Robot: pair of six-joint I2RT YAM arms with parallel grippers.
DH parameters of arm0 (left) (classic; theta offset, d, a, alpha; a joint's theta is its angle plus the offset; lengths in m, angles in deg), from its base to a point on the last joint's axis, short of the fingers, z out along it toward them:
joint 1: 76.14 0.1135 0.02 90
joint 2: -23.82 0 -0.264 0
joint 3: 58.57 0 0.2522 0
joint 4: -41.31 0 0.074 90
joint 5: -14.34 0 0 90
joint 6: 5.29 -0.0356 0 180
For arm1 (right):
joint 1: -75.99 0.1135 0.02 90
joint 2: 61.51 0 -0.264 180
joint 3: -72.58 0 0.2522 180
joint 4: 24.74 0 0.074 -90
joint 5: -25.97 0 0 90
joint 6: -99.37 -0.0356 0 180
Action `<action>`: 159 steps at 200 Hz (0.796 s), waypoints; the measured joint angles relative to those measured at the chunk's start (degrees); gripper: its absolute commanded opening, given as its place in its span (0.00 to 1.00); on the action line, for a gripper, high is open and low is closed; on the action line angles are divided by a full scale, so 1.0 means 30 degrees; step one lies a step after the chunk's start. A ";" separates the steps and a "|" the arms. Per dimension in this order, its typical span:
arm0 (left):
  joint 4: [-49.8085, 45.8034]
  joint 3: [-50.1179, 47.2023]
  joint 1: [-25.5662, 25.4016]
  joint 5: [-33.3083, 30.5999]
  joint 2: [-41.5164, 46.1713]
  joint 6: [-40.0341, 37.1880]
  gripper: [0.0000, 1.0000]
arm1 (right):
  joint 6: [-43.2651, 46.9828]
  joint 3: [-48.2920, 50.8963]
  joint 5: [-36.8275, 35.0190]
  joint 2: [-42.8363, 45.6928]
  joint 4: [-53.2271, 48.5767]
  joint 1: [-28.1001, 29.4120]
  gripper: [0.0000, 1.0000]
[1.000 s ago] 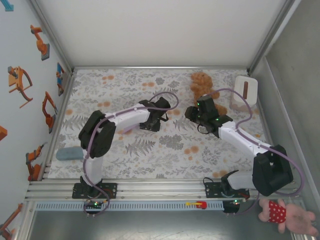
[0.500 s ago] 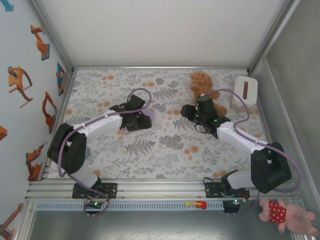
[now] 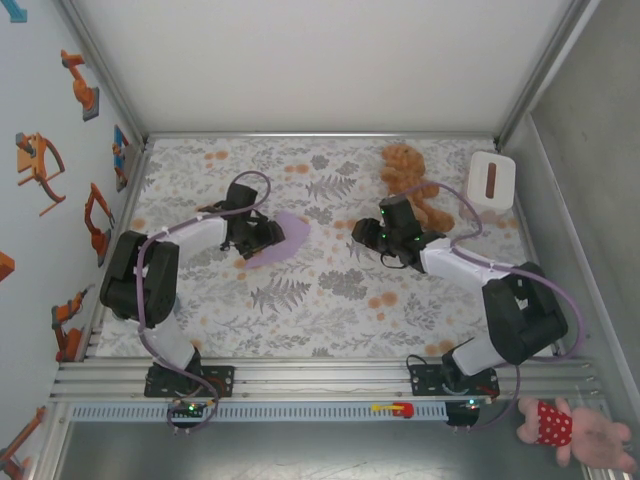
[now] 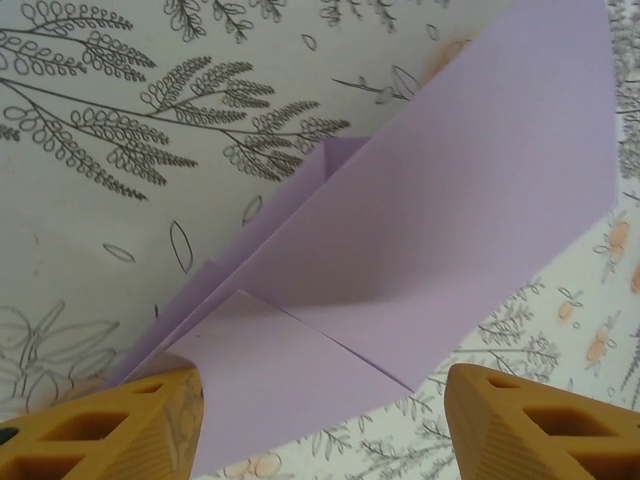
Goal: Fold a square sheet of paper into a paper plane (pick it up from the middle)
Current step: Move the paper to the center of the table.
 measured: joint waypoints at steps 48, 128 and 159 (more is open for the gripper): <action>0.0321 0.0335 0.0146 0.1115 -0.0962 0.0226 0.56 | -0.0342 0.0000 0.0197 -0.0430 0.0219 0.0350 0.46; 0.1982 -0.0510 -0.2754 0.2127 -0.1093 0.3971 0.39 | -0.3548 0.0000 0.0729 -0.1916 0.2069 0.2710 0.41; 0.2528 -0.0831 -0.3082 0.2696 -0.0882 0.4976 0.36 | -0.4845 0.0007 0.0780 -0.2586 0.2630 0.3803 0.40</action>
